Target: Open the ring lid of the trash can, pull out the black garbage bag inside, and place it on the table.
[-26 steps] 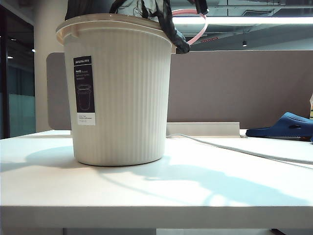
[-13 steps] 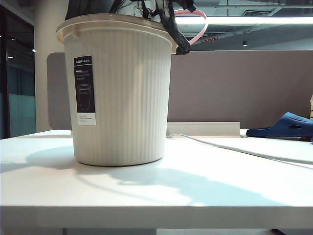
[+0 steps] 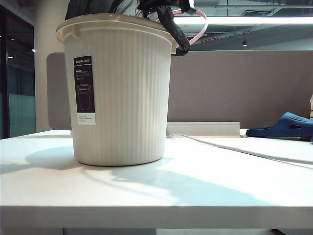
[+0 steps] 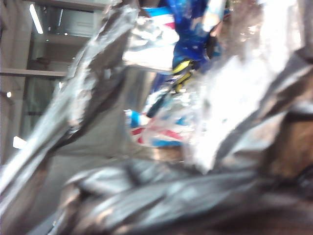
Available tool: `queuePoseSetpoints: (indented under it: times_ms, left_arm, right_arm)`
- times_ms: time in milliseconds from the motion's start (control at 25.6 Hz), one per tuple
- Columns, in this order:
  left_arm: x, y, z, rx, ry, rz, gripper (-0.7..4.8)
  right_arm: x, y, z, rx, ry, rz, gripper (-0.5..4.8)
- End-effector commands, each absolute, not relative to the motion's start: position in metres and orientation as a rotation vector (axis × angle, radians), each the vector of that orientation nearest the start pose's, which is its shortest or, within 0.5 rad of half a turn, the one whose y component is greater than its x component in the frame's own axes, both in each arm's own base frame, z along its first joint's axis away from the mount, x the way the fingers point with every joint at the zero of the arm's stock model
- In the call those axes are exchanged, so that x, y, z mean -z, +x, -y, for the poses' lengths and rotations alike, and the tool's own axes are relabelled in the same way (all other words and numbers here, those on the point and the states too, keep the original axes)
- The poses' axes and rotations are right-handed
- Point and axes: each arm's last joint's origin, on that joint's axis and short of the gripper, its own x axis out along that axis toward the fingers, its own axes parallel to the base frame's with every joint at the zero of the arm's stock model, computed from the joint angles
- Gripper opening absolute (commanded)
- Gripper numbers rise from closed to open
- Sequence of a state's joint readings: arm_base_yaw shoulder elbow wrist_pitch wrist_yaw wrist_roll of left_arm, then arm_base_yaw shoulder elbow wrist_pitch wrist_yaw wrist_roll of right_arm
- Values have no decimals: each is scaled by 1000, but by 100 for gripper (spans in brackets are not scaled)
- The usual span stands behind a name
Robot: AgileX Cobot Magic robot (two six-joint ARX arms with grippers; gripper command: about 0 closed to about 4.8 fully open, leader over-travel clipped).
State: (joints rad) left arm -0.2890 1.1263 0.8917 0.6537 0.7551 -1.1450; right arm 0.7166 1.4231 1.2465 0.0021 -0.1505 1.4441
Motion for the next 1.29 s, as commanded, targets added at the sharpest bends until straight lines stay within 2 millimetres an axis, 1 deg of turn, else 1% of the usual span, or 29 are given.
queuePoseSetpoints:
  times_ms: [39,117,157,196,235,274,352,391,470,587,626,704,743,783,822,861,1056,1291]
  left_arm:
    - [-383,222,87,1171,-901,-199,-6]
    - [-383,222,87,1176,-899,-203,-6]
    - [-383,222,87,1176,-899,-202,-6]
    - [-383,222,87,1176,-899,-202,-6]
    - [-382,222,87,1173,-900,-201,-6]
    - [-382,222,87,1173,-900,-201,-6]
    - [-382,222,87,1173,-900,-201,-6]
    - [-383,222,87,1174,-900,-201,-6]
    - [-382,222,87,1174,-900,-201,-6]
    - [-383,222,87,1174,-900,-201,-6]
    - [-383,222,87,1175,-899,-203,-6]
    - [-382,222,87,1177,-898,-204,-6]
    - [-382,222,87,1179,-897,-205,-6]
    - [-382,222,87,1179,-897,-206,-6]
    - [-382,222,87,1179,-897,-205,-6]
    - [-382,222,87,1179,-897,-206,-6]
    - [-382,222,87,1180,-888,-205,-6]
    - [-381,223,87,1168,-877,-199,-6]
  right_arm:
    - [-363,247,-221,-575,1309,-754,346]
    - [-364,247,-221,-581,1314,-744,346]
    - [-364,247,-221,-574,1317,-741,335]
    - [-364,247,-221,-573,1318,-739,312]
    - [-364,247,-221,-569,1319,-735,264]
    - [-364,248,-221,-566,1319,-732,259]
    - [-364,248,-220,-553,1322,-720,229]
    - [-364,248,-220,-550,1322,-718,226]
    - [-364,249,-219,-547,1323,-715,183]
    - [-362,251,-220,-542,1321,-719,166]
    - [-360,252,-221,-538,1319,-726,130]
    - [-356,254,-223,-539,1314,-736,83]
    - [-355,255,-225,-540,1313,-740,79]
    - [-353,257,-227,-561,1310,-746,51]
    - [-353,258,-228,-574,1312,-744,38]
    - [-355,258,-229,-603,1307,-733,-7]
    - [-361,260,-230,-677,1292,-672,-6]
    - [-373,264,-224,-814,1280,-593,-6]
